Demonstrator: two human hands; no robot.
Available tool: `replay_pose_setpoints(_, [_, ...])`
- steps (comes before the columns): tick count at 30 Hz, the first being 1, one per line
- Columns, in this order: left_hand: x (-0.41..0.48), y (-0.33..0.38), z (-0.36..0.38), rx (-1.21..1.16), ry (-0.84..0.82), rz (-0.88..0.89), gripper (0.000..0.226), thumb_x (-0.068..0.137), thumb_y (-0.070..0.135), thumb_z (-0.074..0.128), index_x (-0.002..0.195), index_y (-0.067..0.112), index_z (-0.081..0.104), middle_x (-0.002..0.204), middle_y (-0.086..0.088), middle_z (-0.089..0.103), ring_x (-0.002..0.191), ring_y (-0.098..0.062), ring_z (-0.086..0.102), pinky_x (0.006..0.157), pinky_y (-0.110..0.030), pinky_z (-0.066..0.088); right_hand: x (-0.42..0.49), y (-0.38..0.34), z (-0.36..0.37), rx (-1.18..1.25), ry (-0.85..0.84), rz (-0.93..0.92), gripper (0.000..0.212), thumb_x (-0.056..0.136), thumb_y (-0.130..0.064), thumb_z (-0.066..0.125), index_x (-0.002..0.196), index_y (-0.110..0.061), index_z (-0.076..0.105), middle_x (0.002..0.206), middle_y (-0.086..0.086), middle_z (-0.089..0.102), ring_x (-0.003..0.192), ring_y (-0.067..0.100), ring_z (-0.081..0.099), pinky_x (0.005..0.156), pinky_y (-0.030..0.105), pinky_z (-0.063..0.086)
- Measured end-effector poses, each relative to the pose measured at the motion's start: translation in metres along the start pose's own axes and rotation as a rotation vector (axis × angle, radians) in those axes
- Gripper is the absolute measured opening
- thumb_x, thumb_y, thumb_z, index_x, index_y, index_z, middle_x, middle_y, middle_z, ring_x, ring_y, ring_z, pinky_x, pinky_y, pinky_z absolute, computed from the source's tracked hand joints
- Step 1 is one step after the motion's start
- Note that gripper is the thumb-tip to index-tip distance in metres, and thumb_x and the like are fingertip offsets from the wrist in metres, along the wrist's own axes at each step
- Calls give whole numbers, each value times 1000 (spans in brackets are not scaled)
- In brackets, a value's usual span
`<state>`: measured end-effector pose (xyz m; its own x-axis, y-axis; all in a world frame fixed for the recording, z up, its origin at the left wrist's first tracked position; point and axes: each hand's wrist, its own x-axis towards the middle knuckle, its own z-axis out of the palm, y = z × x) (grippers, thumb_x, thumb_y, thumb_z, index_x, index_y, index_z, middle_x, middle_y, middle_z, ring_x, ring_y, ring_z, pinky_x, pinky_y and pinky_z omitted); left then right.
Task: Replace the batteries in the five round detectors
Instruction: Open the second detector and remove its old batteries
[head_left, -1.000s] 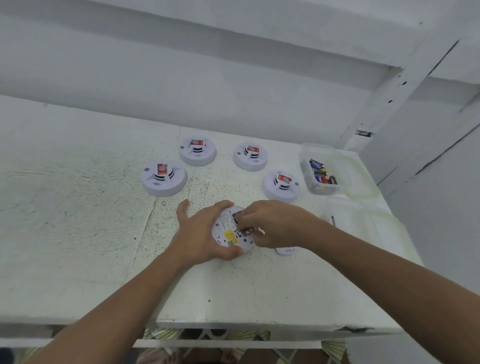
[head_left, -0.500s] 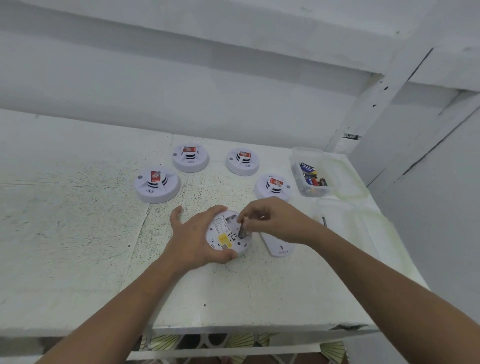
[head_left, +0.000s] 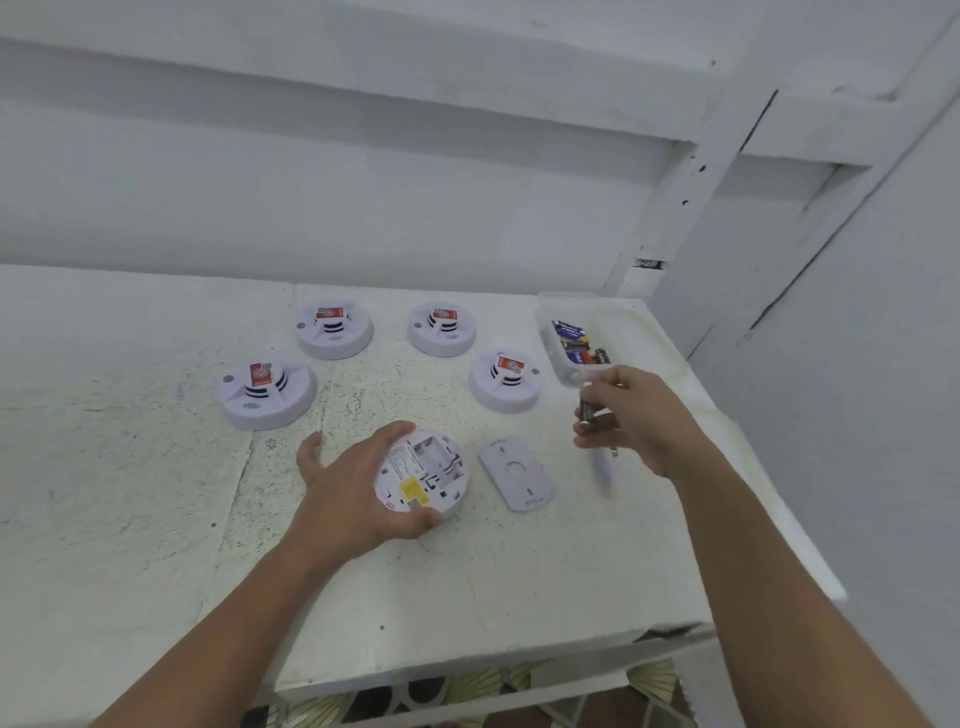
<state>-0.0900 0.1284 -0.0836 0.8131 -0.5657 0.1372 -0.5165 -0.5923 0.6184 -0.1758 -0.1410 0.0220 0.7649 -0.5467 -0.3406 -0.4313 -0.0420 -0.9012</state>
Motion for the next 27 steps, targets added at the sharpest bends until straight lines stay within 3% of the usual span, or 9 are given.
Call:
replay_pose_setpoints(4, [1,-1,1,15,-2,-9,100,44,82,51,134,40,37,104,19,55,101,2,44,110,-39,-15,4,16,-30,-301,150,10,6,86,-8,65,87,-4,60,79,17,64,53,27,64,59,37,60])
replay_pose_setpoints(8, [1,-1,2,13,0,-7,100,44,82,52,133,40,38,105,21,55,100,2,45,110,-38,-15,6,36,-40,-453,207,51,8,86,-13,66,88,-7,62,78,13,67,54,26,67,64,38,60])
replay_pose_setpoints(13, [1,0,2,6,4,-13,100,43,83,52,132,41,39,106,21,56,101,3,44,111,-39,-15,2,50,-34,-544,192,122,13,84,-11,67,94,-5,61,82,14,67,52,22,65,47,24,50])
replay_pose_setpoints(18, [1,0,2,13,1,-18,100,43,83,51,133,41,38,109,21,55,104,3,42,111,-38,-15,0,53,-26,-634,209,97,13,83,-10,63,77,-10,51,80,14,66,67,32,70,62,30,49])
replay_pose_setpoints(21, [1,-1,3,16,-4,-20,98,44,84,51,132,43,37,107,21,56,102,3,44,111,-39,-14,0,51,-23,-646,214,86,20,84,-10,64,68,-9,51,82,24,70,73,38,70,68,40,55])
replay_pose_setpoints(27, [0,1,2,9,6,-19,99,44,84,51,133,41,37,105,24,53,101,6,40,110,-37,-16,5,55,-24,-568,225,122,8,86,-12,61,80,-8,58,84,16,70,69,33,71,77,46,58])
